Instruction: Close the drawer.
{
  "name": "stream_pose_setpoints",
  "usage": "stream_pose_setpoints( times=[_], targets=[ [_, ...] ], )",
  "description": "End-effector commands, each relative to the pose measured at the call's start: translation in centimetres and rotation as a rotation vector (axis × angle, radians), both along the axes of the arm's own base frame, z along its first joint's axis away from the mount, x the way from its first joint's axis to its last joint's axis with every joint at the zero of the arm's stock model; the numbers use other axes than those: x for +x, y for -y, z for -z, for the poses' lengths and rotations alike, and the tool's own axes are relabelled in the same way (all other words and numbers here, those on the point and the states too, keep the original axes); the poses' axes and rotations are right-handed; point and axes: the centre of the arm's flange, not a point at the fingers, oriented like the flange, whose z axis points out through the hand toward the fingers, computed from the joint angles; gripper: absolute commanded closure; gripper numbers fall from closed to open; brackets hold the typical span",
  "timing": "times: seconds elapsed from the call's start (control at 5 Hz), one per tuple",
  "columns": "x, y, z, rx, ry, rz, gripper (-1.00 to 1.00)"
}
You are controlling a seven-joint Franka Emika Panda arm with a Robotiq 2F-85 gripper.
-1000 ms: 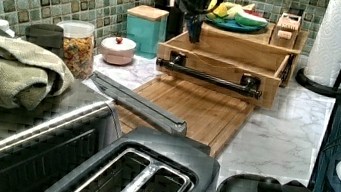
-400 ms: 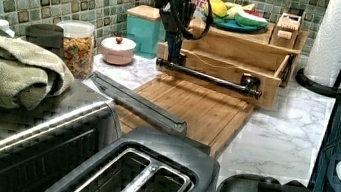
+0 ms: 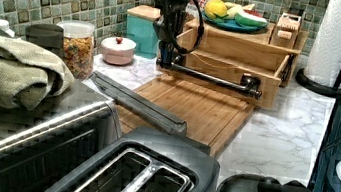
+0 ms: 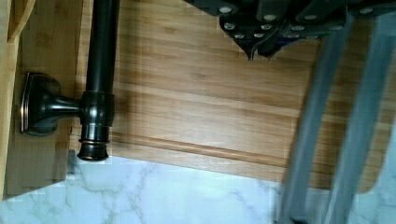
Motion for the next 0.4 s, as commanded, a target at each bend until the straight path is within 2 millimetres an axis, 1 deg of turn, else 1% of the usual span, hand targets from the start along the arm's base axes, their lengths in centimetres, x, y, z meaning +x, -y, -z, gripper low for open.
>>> stream_pose_setpoints(
  times=[0.2,0.4],
  targets=[
    [-1.9,5.5,2.4,-0.037,0.009,0.172,1.0],
    [-2.3,7.0,3.5,-0.051,0.003,0.162,1.0]
  ],
)
